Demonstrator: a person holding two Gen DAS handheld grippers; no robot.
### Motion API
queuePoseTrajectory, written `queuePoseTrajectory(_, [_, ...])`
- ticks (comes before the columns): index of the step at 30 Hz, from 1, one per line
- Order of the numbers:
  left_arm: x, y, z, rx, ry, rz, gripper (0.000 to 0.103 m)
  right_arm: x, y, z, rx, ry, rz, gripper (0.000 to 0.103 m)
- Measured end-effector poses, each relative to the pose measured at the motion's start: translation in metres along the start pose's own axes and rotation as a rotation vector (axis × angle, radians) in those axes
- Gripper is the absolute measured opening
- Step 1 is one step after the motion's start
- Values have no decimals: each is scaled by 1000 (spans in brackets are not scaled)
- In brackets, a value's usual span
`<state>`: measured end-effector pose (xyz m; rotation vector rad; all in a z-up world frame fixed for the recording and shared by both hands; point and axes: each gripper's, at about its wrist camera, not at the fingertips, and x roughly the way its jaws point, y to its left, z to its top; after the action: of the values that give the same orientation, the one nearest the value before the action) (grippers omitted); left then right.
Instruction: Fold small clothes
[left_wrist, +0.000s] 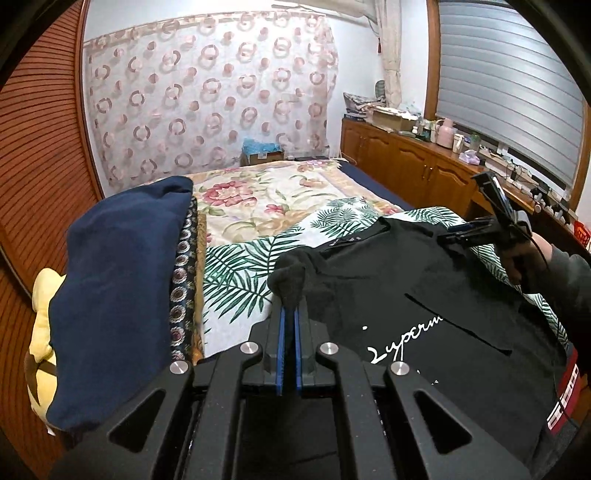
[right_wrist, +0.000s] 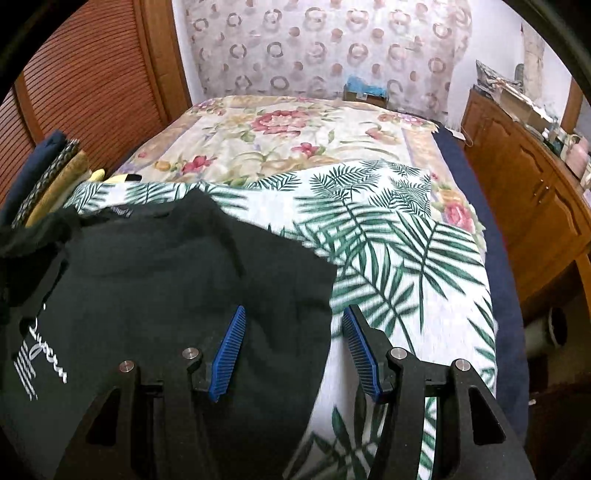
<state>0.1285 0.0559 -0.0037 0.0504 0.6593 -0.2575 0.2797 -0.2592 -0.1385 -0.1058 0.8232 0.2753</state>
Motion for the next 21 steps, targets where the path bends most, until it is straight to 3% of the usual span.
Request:
queuePoseTrajectory(1, [-1, 1, -1, -4, -2, -1, 5, 0, 2, 0, -4, -2, 0, 53])
queuePoseTrajectory(2, [-2, 1, -4, -7, -4, -2, 5, 1, 5, 0, -11, -4, 6, 44])
queuePoseTrajectory(4, [-4, 2, -7, -17, -11, -10, 5, 0, 11, -1, -38, -13, 24, 25])
queuePoseTrajectory(5, [-6, 2, -8, -25, -17, -13, 5, -2, 16, -3, -55, -18, 43, 10])
queuePoseTrajectory(9, [-22, 3, -16, -58, -48, -15, 5, -37, 27, -14, -94, -149, 77, 7])
queuePoseTrajectory(14, [-57, -2, -30, -99, -107, -38, 5, -111, 34, -43, -113, -289, 131, 6])
queuePoseTrajectory(21, [-104, -3, -45, -71, -143, -28, 5, -189, 27, -100, -154, -368, 138, 6])
